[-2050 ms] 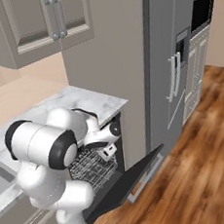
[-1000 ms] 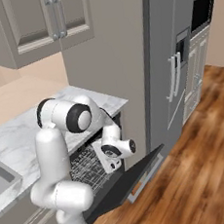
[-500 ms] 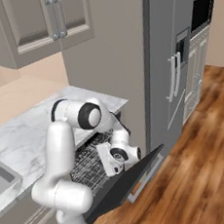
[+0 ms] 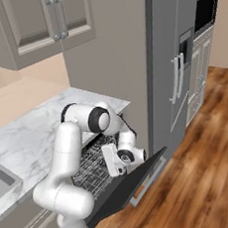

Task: Open the dishwasher door and pull out the top rack.

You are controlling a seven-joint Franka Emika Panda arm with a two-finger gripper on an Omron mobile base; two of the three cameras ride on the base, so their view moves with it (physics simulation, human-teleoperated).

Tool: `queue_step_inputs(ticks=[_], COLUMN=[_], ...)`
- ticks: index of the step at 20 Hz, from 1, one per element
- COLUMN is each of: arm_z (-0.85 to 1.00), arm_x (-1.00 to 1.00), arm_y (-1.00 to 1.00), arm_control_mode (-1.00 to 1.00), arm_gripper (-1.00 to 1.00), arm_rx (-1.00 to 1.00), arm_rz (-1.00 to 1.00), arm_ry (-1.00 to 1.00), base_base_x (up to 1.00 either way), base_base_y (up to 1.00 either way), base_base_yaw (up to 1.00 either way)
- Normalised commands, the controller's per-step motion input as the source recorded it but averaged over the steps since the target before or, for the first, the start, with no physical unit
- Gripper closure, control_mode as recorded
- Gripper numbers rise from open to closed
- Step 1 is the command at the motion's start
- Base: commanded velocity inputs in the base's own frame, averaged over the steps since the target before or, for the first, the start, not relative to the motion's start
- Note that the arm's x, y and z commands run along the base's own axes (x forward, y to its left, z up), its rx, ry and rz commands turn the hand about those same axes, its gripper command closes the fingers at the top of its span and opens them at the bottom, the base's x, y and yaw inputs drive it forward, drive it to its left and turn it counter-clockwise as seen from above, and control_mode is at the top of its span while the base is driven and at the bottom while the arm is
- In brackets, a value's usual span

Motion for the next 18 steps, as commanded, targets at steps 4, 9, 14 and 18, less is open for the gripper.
queue_step_inputs(ticks=[4, 9, 14, 18], arm_z=[-0.18, -0.24, -0.24, -0.21], arm_x=[0.27, 0.25, 0.23, 0.24], arm_y=[0.15, 0.26, 0.21, 0.2], arm_control_mode=[-1.0, -1.0, -1.0, -1.0], arm_gripper=[-1.0, -1.0, -1.0, -1.0], arm_rx=[0.01, 0.0, 0.0, 0.0], arm_rz=[0.01, 0.0, 0.0, 0.0], arm_ry=[0.0, 0.0, 0.0, -0.01], base_base_x=[0.0, 0.0, 0.0, 0.0], base_base_y=[0.0, 0.0, 0.0, 0.0], base_base_yaw=[0.0, 0.0, 0.0, 0.0])
